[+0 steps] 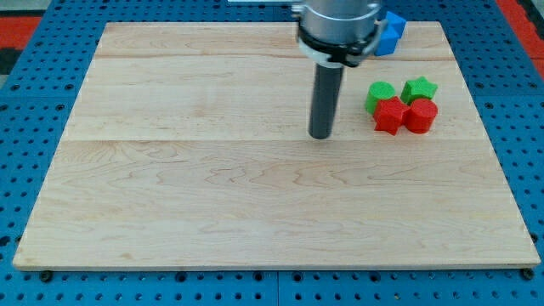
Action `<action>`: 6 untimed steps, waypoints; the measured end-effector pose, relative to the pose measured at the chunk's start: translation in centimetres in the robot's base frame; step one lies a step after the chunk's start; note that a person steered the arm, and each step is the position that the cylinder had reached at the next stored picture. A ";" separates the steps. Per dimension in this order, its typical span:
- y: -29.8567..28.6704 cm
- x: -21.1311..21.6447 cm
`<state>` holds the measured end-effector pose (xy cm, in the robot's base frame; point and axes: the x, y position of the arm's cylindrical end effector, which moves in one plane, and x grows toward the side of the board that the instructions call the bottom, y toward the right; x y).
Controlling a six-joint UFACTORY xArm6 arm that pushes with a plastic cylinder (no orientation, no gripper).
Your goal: Push the green circle into the green star
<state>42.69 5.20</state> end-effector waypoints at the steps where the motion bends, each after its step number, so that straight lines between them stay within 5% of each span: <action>1: 0.4 -1.9; 6: 6.9 -5.9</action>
